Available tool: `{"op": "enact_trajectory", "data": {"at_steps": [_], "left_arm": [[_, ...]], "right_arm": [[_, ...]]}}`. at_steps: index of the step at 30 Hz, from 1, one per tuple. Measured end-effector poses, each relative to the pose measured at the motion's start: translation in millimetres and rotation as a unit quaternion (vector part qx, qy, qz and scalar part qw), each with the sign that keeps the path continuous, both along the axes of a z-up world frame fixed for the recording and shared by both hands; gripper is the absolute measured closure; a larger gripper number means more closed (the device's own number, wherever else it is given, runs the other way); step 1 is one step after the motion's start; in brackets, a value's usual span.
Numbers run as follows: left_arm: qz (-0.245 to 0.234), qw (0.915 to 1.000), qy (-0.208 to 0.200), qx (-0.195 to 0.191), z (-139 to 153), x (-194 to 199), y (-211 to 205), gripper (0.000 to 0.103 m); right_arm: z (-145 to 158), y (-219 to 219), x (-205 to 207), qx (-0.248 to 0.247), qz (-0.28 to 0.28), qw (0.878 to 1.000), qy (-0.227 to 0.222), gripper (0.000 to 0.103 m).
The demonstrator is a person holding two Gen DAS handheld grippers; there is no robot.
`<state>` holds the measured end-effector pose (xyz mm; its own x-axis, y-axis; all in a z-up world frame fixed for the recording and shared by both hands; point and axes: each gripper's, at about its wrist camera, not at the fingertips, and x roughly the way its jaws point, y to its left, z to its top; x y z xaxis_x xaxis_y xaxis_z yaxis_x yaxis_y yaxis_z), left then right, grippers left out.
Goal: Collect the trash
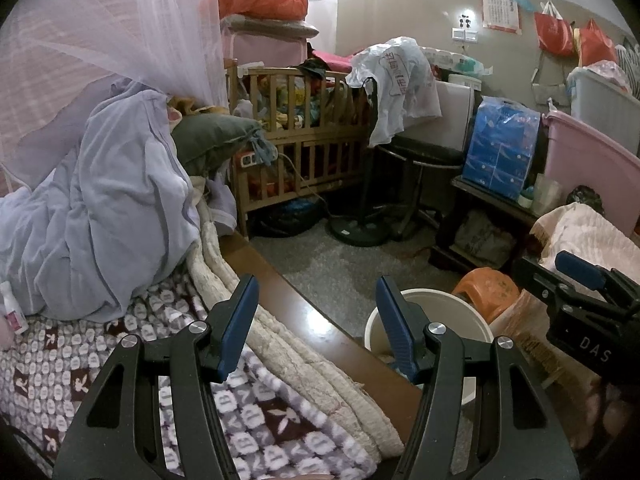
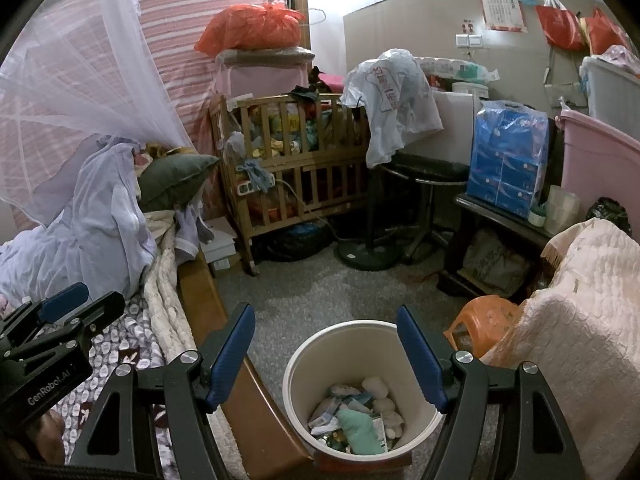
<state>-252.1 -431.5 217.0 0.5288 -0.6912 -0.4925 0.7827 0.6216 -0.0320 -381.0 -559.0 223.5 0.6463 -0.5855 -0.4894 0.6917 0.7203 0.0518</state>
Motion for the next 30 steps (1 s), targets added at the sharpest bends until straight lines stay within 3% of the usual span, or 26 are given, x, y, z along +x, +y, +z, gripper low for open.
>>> {"op": "enact_trajectory", "data": {"at_steps": [30], "left_arm": [[0.0, 1.0, 0.005, 0.002, -3.1, 0.0, -2.0, 0.043]], "right_arm": [[-9.2, -3.1, 0.1, 0.006, 0.0, 1.0, 0.006, 0.032]]}}
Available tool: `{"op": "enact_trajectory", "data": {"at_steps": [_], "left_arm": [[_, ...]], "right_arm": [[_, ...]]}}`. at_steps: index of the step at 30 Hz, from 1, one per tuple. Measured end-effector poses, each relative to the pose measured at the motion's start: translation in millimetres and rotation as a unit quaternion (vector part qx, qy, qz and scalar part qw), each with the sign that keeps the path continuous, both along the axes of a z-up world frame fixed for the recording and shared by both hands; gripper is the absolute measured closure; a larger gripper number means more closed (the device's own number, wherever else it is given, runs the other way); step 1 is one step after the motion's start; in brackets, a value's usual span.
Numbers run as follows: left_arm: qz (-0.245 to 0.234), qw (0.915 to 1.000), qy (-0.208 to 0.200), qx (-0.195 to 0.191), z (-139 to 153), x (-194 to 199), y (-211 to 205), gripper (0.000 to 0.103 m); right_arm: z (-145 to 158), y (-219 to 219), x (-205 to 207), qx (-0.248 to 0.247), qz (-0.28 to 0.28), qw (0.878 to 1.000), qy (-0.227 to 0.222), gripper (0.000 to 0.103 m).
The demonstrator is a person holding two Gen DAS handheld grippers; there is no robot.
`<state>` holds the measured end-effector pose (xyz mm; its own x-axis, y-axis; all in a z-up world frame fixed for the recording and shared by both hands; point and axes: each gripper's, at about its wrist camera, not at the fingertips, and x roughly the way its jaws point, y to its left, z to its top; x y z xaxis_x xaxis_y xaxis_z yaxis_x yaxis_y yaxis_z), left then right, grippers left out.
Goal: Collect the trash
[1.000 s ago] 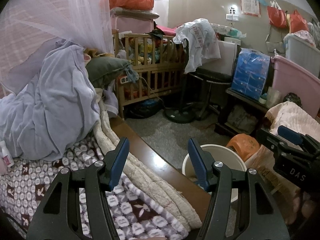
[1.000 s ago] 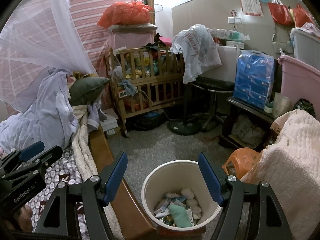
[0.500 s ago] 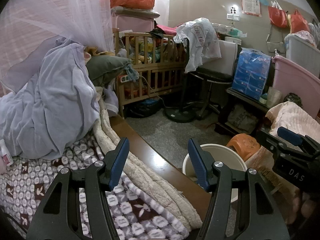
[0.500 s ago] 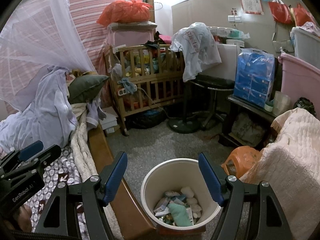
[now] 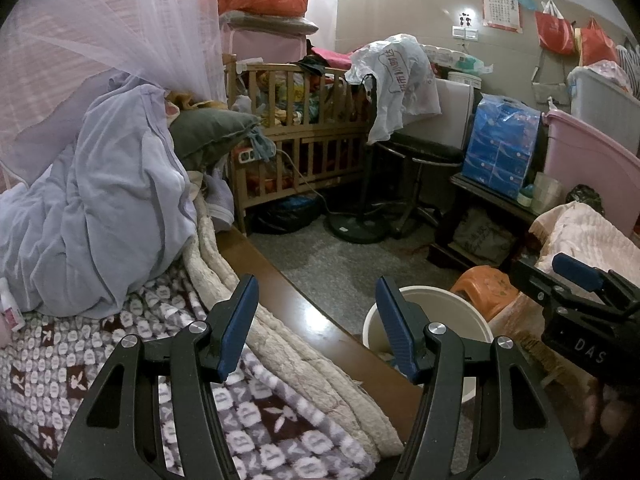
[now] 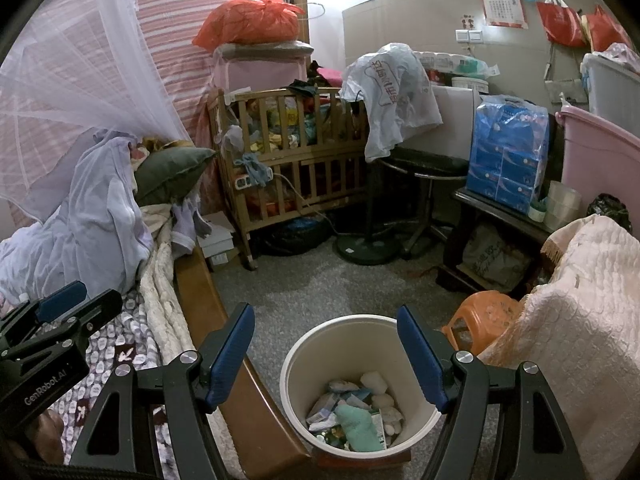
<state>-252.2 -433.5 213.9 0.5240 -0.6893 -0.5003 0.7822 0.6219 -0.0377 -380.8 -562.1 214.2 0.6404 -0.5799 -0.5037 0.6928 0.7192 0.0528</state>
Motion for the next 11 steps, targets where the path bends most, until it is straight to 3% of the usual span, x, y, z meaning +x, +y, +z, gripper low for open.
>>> {"op": "enact_trajectory", "data": {"at_steps": [11], "left_arm": [[0.004, 1.0, 0.003, -0.002, -3.5, -0.4, 0.2, 0.043]], "right_arm": [[-7.3, -2.2, -1.3, 0.001, 0.006, 1.0, 0.007, 0.031]]}}
